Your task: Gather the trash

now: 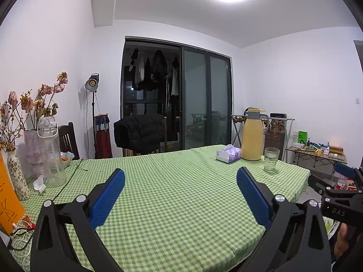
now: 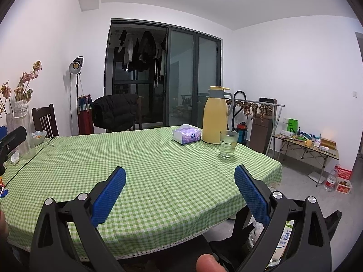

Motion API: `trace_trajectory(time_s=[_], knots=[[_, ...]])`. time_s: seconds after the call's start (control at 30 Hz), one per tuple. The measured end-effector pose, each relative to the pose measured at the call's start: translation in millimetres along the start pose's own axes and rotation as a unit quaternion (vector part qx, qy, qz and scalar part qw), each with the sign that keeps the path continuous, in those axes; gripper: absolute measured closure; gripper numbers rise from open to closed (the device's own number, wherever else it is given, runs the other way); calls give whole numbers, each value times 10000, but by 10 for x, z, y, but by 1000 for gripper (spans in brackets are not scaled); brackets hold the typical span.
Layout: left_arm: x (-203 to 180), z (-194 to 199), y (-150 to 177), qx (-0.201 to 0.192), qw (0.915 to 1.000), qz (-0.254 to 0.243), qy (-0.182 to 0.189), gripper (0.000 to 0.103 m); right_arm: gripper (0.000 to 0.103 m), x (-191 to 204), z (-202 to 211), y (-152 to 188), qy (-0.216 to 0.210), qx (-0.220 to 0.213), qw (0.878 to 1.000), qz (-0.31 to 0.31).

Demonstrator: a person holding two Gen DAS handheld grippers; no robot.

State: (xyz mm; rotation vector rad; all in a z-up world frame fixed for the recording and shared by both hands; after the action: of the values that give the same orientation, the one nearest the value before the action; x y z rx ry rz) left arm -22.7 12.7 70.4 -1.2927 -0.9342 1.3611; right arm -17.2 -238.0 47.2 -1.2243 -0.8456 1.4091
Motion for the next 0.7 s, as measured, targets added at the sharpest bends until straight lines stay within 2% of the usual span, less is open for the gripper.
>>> trace_trajectory(time_s=[0.7], knots=[[20,-15,4,5,10000,65,39,7,10,31,18,13,61,-37,10000,29]])
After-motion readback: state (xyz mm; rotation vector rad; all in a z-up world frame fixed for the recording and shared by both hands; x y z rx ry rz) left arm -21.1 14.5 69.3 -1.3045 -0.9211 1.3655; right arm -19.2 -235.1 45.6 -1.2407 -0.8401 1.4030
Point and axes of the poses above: each gripper's, at about its wrist camera, not at the fingertips, and z roughly against the way its jaws point, x to its left, y to its underside, the point moved 3 cm from there along -z, roughly the way its jaws point, and after that the axes turned 13 degrees about z, right-handed, at the moved point
